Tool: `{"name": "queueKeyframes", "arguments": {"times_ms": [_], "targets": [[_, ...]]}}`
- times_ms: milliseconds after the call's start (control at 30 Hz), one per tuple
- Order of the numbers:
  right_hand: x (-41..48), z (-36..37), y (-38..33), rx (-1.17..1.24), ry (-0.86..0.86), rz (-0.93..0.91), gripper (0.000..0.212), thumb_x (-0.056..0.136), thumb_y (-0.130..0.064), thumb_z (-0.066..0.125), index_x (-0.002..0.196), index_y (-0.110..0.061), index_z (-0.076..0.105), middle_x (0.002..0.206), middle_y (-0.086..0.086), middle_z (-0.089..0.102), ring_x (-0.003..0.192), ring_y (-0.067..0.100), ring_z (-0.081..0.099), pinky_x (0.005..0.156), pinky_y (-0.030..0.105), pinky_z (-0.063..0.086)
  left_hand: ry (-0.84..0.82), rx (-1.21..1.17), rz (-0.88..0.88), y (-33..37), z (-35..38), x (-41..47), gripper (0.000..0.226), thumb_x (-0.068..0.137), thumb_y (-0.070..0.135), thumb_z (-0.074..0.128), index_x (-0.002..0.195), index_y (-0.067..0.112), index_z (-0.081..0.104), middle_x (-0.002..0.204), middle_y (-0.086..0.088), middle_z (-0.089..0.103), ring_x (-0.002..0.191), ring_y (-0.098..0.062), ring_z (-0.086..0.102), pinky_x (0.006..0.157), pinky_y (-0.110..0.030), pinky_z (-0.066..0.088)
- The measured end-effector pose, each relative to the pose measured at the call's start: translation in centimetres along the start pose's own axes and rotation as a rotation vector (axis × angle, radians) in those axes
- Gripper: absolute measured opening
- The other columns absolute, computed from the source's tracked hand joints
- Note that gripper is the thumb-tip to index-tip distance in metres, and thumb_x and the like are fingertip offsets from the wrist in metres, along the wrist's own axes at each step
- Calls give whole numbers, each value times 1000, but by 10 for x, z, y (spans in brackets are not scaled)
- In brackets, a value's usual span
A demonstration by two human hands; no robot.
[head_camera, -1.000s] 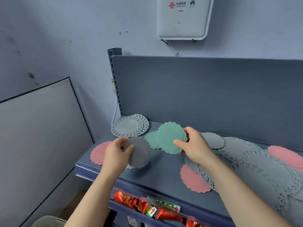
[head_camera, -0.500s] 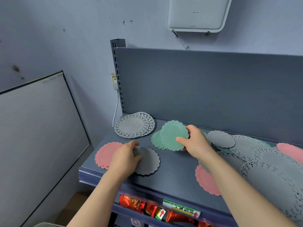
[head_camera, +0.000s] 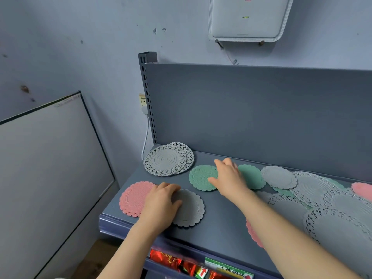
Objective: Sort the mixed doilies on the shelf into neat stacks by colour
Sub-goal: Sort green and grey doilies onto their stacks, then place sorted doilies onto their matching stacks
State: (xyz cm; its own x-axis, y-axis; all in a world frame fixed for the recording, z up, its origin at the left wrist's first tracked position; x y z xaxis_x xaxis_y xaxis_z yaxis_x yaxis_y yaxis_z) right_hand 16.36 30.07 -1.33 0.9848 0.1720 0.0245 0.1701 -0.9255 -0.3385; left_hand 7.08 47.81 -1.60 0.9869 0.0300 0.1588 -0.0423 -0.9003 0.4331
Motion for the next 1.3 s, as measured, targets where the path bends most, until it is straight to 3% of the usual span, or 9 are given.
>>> {"name": "queueKeyframes", "arguments": {"times_ms": [133, 333, 433, 567, 800, 1033, 1233, 1300], "targets": [[-13, -18, 1, -76, 129, -66, 43, 92, -37, 55, 128, -14, 49, 128, 4, 49, 118, 25, 42, 101, 33, 34, 65, 111, 65, 17, -5, 5, 39, 89, 32, 57, 127, 25, 56, 125, 3, 57, 110, -24, 50, 92, -31, 39], [-62, -55, 37, -22, 227, -31, 39, 95, -33, 51, 130, -16, 54, 127, 2, 56, 119, 25, 48, 101, 34, 36, 140, 114, 266, 77, 1, 16, 27, 79, 27, 69, 103, 15, 70, 98, -4, 69, 86, -33, 61, 74, -38, 49], [-93, -80, 73, -17, 304, 35, 35, 93, -29, 55, 124, -13, 60, 121, 5, 61, 114, 28, 53, 98, 38, 41, 115, 86, 370, 124, 16, 16, 24, 77, 29, 64, 96, 16, 71, 90, -3, 69, 79, -32, 61, 69, -38, 51], [-136, -111, 134, -41, 359, 164, 35, 93, -27, 55, 125, -14, 60, 124, 4, 61, 116, 26, 54, 99, 37, 42, 91, 28, 527, 198, 40, 10, 23, 80, 29, 66, 100, 18, 71, 94, -1, 70, 83, -30, 63, 73, -37, 50], [-197, -156, 254, -19, 404, 366, 37, 94, -29, 53, 129, -18, 57, 128, 0, 60, 119, 21, 53, 96, 33, 42, -10, -44, 713, 327, 104, -2, 33, 91, 38, 51, 120, 25, 61, 114, 4, 63, 103, -23, 55, 86, -32, 41], [-202, -173, 371, 123, 329, 456, 29, 91, -27, 57, 114, -10, 65, 114, 6, 68, 107, 25, 62, 88, 39, 50, -195, 79, 574, 403, 175, 24, 39, 88, 45, 50, 116, 18, 57, 116, -3, 59, 109, -27, 53, 88, -34, 44], [-157, -162, 423, 172, 161, 407, 43, 91, -33, 58, 123, -5, 57, 128, 10, 60, 118, 26, 53, 99, 40, 43, -357, 250, 355, 408, 209, 48, 75, 75, 66, 58, 134, 22, 42, 137, -2, 45, 126, -27, 40, 100, -40, 37], [-140, -156, 425, 130, 86, 376, 52, 91, -41, 56, 134, -13, 49, 138, 5, 53, 127, 24, 47, 105, 37, 39, -378, 245, 315, 408, 212, 50, 81, 73, 67, 60, 138, 24, 39, 140, -1, 42, 129, -26, 37, 103, -40, 35]]}}
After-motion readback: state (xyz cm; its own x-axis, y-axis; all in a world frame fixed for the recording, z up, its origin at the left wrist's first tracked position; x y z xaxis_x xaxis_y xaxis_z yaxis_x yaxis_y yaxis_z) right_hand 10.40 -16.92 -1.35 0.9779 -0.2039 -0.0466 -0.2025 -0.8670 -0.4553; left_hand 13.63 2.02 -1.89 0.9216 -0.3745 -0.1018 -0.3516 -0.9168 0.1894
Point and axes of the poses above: each hand's wrist, its own x-axis towards the middle knuckle, its own z-axis out of the palm, y = z × x, the point moved 8 cm from there along x, towards the middle knuckle
